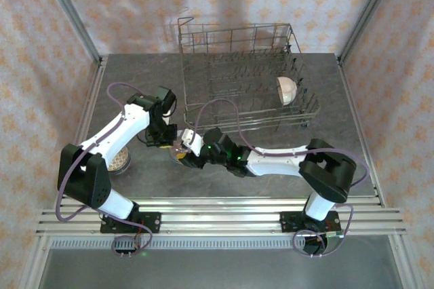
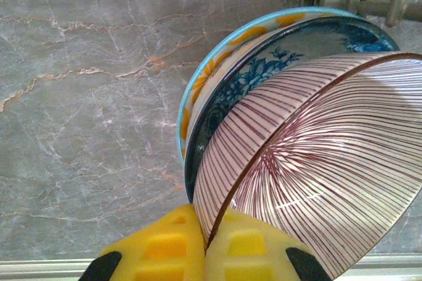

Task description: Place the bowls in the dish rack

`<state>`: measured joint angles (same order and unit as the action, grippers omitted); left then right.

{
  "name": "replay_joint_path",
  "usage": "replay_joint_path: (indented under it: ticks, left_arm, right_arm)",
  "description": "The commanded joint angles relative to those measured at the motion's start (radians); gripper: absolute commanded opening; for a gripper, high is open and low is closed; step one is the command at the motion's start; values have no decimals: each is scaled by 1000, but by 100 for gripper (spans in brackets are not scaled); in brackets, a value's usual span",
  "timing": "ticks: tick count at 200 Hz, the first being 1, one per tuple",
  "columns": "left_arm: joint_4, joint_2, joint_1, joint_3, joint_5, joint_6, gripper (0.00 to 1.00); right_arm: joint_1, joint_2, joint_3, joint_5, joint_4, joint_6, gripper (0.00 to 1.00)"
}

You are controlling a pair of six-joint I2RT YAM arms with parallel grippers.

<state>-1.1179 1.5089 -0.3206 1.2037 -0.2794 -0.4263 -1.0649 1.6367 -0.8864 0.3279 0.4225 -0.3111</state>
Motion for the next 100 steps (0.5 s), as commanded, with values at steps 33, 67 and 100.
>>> replay_joint_path:
  ticks: [33, 67, 100]
  left_arm:
    - [-53, -60, -5, 79, 64, 50, 0]
    - [-83, -71, 8, 128, 86, 81, 0]
    - [-107, -98, 18, 154, 110, 92, 0]
  right_arm:
    - [45, -93, -31, -15, -65, 63, 48]
    - [93, -113, -59, 14, -92, 124, 48]
    - [105, -166, -121, 62, -195, 130, 47]
